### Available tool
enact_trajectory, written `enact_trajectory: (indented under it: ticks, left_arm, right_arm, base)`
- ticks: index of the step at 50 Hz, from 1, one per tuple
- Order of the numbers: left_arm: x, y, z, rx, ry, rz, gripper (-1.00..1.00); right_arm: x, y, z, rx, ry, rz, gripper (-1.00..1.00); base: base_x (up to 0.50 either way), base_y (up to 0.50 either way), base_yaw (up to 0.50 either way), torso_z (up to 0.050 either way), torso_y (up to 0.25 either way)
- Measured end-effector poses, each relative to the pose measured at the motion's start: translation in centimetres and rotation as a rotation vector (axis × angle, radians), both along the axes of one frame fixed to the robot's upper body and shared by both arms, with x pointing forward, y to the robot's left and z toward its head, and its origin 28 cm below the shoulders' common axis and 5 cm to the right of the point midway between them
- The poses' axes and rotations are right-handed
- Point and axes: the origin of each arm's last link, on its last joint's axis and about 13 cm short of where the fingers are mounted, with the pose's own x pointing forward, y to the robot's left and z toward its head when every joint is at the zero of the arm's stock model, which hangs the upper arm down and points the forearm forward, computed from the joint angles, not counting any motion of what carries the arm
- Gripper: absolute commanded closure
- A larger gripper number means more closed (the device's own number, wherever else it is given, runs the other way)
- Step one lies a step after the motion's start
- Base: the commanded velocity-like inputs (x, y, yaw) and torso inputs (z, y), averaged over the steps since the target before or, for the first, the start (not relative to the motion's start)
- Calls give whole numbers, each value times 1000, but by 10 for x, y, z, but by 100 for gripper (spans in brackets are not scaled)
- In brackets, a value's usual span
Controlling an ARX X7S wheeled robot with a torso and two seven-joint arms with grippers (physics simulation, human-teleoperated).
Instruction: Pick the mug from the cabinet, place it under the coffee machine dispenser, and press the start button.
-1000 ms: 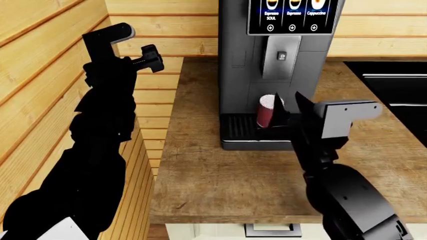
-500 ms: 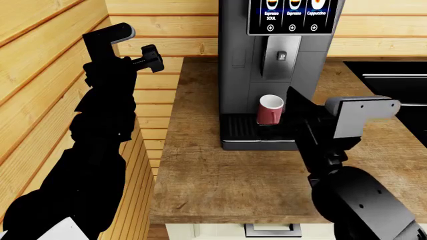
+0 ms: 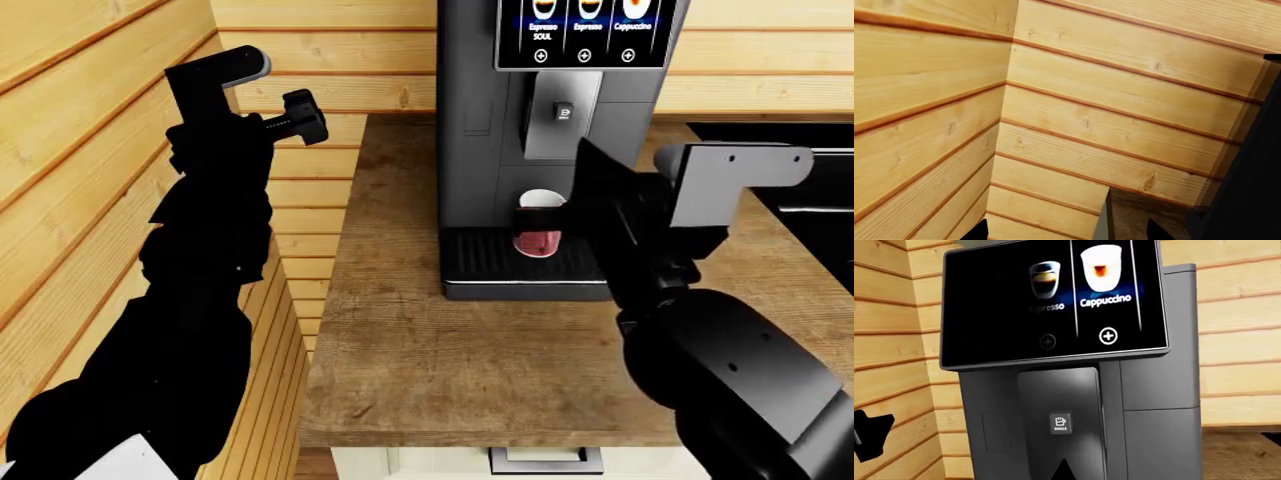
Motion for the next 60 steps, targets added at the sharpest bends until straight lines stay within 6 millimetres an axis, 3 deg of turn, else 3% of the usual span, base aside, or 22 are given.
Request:
enact_trajectory:
  ticks: [31, 60]
  left_arm:
    - [0, 0, 0, 1, 0, 0, -100]
    - [0, 0, 0, 1, -1, -1, -100]
  right_arm:
    - [10, 10, 25, -49, 49, -20, 100]
    - [22, 11, 26, -56, 83, -38, 100]
  base:
    - [0, 0, 0, 0, 0]
    - [0, 0, 0, 0, 0]
